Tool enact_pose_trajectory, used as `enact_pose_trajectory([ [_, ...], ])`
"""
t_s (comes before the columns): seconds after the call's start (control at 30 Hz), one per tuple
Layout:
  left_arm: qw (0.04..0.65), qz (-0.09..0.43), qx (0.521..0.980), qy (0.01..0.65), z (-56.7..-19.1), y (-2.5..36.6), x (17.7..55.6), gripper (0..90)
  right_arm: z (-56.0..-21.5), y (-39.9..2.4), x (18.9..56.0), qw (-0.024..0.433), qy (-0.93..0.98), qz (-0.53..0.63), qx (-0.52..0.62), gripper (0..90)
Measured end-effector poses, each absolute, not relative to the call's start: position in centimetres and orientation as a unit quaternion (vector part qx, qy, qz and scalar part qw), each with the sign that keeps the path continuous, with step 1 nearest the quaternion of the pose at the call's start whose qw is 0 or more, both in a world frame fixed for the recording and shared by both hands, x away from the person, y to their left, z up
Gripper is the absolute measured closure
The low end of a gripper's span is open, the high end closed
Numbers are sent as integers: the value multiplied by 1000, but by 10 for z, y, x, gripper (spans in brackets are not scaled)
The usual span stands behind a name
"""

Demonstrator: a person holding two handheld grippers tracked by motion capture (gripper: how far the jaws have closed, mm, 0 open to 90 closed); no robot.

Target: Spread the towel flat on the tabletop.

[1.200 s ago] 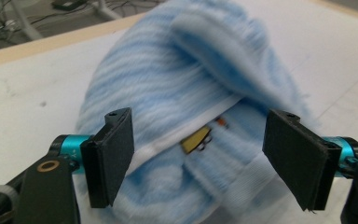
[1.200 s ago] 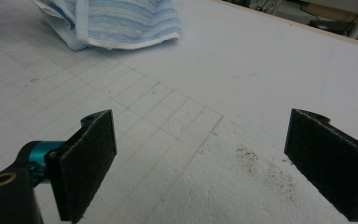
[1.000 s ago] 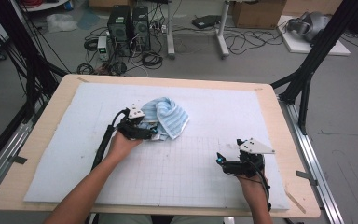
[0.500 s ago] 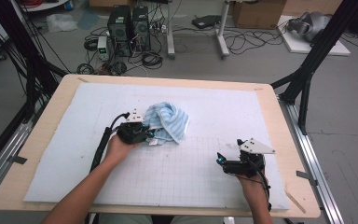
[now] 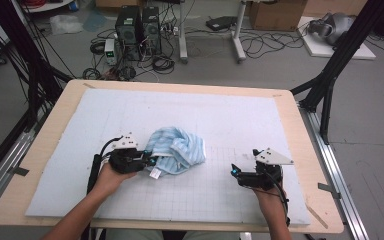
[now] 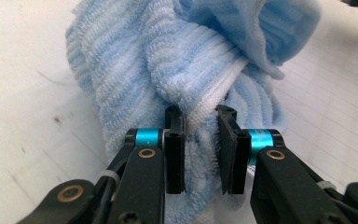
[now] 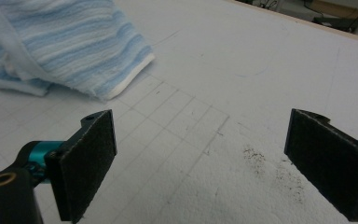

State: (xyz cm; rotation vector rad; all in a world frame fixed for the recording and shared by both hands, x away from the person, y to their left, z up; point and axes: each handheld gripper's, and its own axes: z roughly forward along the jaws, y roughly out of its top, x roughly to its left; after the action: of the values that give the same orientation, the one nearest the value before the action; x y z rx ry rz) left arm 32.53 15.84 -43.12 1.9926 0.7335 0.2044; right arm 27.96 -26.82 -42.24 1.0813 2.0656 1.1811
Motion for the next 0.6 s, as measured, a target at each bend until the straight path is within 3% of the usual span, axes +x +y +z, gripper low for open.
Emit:
enact_pose_trajectory([
  [0.17,479,83,818,309,-432,168,312,742,-423,-267,280,258,764,435,401,82],
  [0.33,492,103,803,320,-426,168,314,478,-423,-265,281,257,766,433,400,81],
  [0.47,518,123,794,293,-407,163,313,448,-424,-265,281,256,766,432,400,81],
  [0.6,524,112,802,264,-394,148,317,435,-424,-265,281,256,767,431,400,81],
])
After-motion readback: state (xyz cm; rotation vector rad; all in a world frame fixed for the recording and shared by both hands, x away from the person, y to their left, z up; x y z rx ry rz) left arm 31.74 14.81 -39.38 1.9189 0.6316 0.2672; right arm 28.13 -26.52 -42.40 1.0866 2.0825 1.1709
